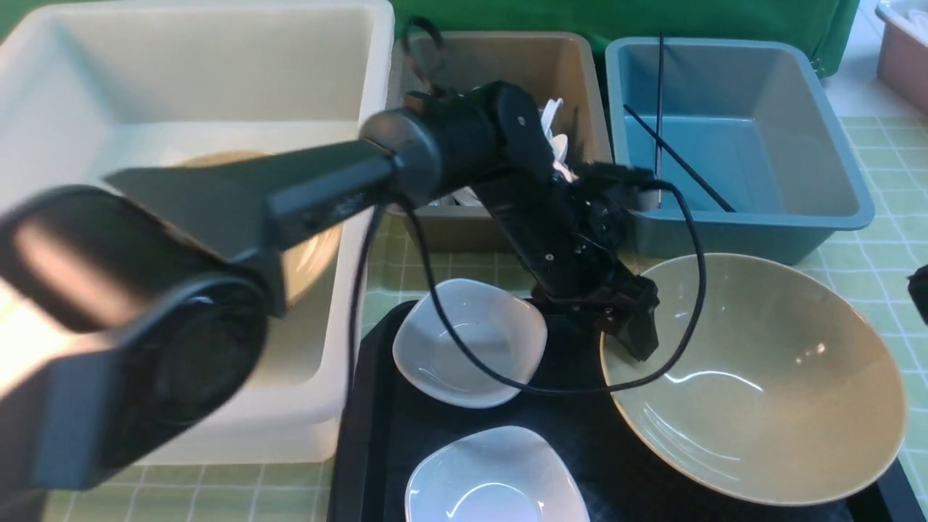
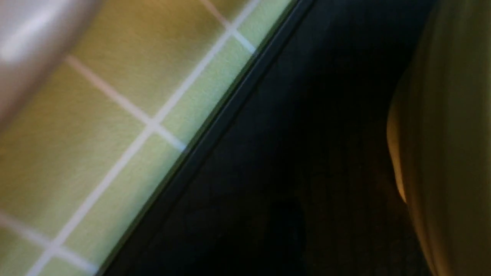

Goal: On green table put chopsticks spoon bowls plates into blue grey white boxes.
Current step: 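Grasp the large bowl on the tray by its rim, then place the tan bowl onto the bowl stack in the left bin with the left gripper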

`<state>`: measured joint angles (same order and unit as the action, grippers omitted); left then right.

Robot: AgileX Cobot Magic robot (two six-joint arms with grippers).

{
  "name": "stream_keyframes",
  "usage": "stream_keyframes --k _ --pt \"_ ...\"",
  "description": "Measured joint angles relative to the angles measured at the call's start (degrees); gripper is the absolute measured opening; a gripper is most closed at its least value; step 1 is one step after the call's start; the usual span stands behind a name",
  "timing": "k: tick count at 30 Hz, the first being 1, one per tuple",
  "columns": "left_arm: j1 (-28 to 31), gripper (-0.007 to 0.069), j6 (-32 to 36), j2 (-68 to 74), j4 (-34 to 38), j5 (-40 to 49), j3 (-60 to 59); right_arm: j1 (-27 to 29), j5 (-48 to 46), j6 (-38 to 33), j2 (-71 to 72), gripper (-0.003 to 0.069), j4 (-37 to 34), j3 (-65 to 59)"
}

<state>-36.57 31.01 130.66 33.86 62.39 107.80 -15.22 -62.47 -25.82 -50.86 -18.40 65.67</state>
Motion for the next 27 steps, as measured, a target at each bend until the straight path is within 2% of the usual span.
stream_keyframes --k 1,2,3,5,7,11,13,17,20,21,23,27 --pt "0.0 0.0372 0.0 0.2 0.2 0.5 0.6 0.0 0.0 0.0 0.0 0.0024 0.0 -0.1" --pt "0.0 0.0267 0.0 0.5 0.3 2.2 1.8 0.0 0.0 0.0 0.0 0.0024 0.1 -0.6" --pt "0.0 0.0225 -0.1 0.5 0.4 2.7 2.4 0.0 0.0 0.0 0.0 0.0024 0.2 -0.7" --pt "0.0 0.0088 -0.4 0.1 0.2 4.1 3.8 0.0 0.1 -0.5 0.0 0.0024 0.2 -1.2" --pt "0.0 0.0031 -0.7 -0.8 -0.3 5.1 4.6 0.0 0.3 -1.7 0.0 0.0024 0.0 -1.7" --pt "-0.1 0.0017 -0.4 -5.0 -4.4 7.5 5.1 0.0 0.8 -5.3 0.2 0.0025 -1.6 -2.6" --pt "0.3 0.0017 -0.4 -8.8 -8.7 8.3 5.1 0.0 1.6 -8.9 0.8 0.0025 -4.6 -3.0" --pt "3.6 0.0017 -0.8 -16.5 -10.9 8.8 5.1 0.1 2.5 -16.1 1.6 0.0025 -11.7 -3.4" --pt "8.3 0.0017 -1.6 -22.0 -10.1 9.0 5.4 0.1 2.6 -19.1 1.6 0.0027 -14.8 -3.4" --pt "12.7 0.0017 -2.4 -25.4 -9.4 9.3 5.4 0.1 2.9 -19.6 1.6 0.0029 -15.4 -3.4" --pt "16.2 0.0017 -3.7 -27.3 -9.2 9.7 5.4 0.1 3.0 -20.0 1.6 0.0029 -15.7 -3.4" --pt "27.6 0.0017 -7.0 -32.3 -9.0 9.3 0.9 0.1 4.7 -23.3 1.6 0.0033 -17.9 -4.0"
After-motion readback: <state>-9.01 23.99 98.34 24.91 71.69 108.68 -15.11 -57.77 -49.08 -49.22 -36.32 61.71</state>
